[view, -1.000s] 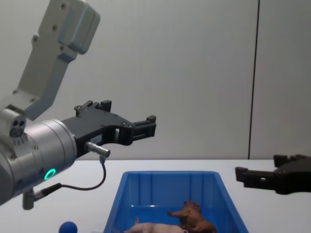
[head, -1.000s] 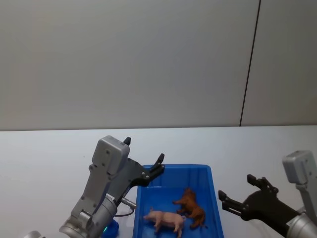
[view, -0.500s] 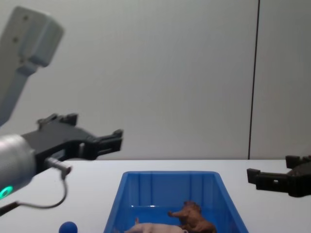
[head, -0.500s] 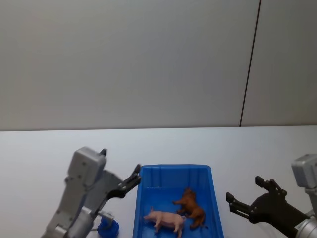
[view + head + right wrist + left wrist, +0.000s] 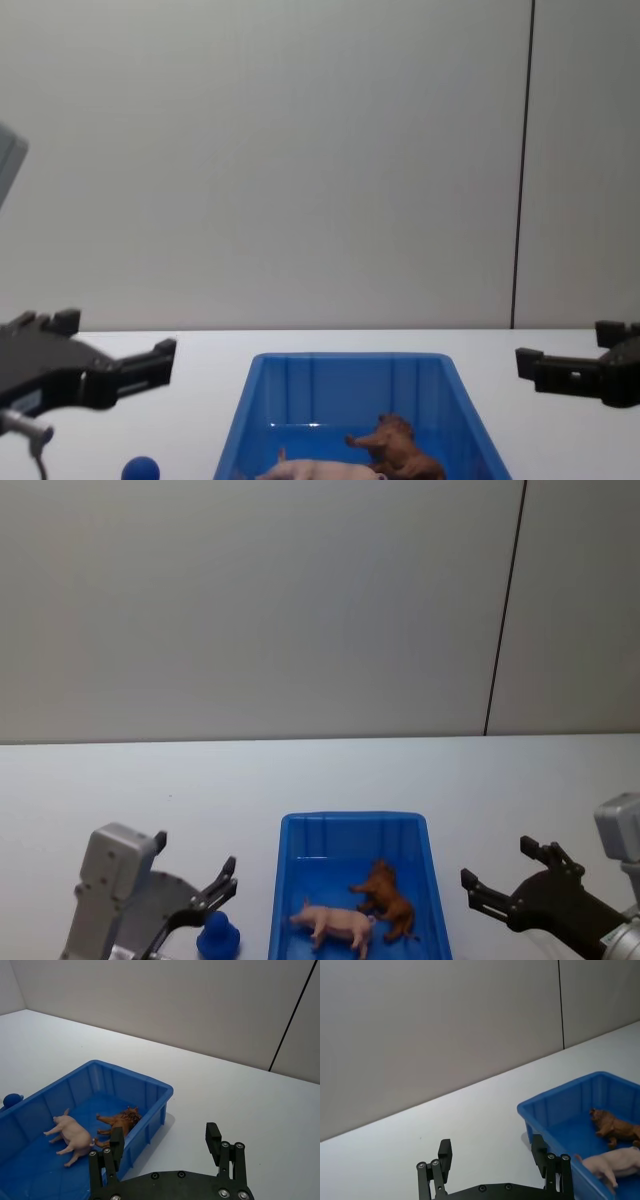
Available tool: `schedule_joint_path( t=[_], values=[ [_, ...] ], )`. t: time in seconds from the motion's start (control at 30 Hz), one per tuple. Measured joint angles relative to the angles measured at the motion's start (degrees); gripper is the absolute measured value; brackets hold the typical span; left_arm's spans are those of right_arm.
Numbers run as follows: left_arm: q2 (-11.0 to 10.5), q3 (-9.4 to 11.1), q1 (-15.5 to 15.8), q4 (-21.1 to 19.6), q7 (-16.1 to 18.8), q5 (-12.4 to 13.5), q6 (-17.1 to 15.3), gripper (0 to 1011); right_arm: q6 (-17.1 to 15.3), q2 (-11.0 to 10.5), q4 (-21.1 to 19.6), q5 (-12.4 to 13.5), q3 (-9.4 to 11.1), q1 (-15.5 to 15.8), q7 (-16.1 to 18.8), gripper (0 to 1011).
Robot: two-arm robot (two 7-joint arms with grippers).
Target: Pick up the two dolls from the table and place them into the box.
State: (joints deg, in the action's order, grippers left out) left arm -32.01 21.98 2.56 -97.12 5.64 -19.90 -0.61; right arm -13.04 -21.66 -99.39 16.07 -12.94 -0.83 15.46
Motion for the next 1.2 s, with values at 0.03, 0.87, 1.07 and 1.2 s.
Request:
schedule_joint_path(
  t=[0.03, 0.87, 1.07, 1.2],
  values=[
    [-0.1, 0.0, -0.2, 0.2, -0.1, -0.2, 0.1, 1003, 0.0, 0.0, 0.0, 0.0, 0.0, 0.0, 0.0, 1001],
    [1.7, 0.2, -0.2, 12.1, -11.6, -5.8, 5.8, 1003, 0.1, -0.2, -0.1, 0.1, 0.1, 0.2, -0.1, 1001],
    [2.5, 0.4, 0.2, 14.7, -14.3, -6.7, 6.9, 1003, 0.1, -0.2, -0.1, 0.1, 0.1, 0.2, -0.1, 1001],
    [2.8, 0.5, 0.4, 15.9, -15.7, -6.9, 7.4, 1003, 0.1, -0.2, -0.1, 0.1, 0.1, 0.2, -0.1, 1001]
  ],
)
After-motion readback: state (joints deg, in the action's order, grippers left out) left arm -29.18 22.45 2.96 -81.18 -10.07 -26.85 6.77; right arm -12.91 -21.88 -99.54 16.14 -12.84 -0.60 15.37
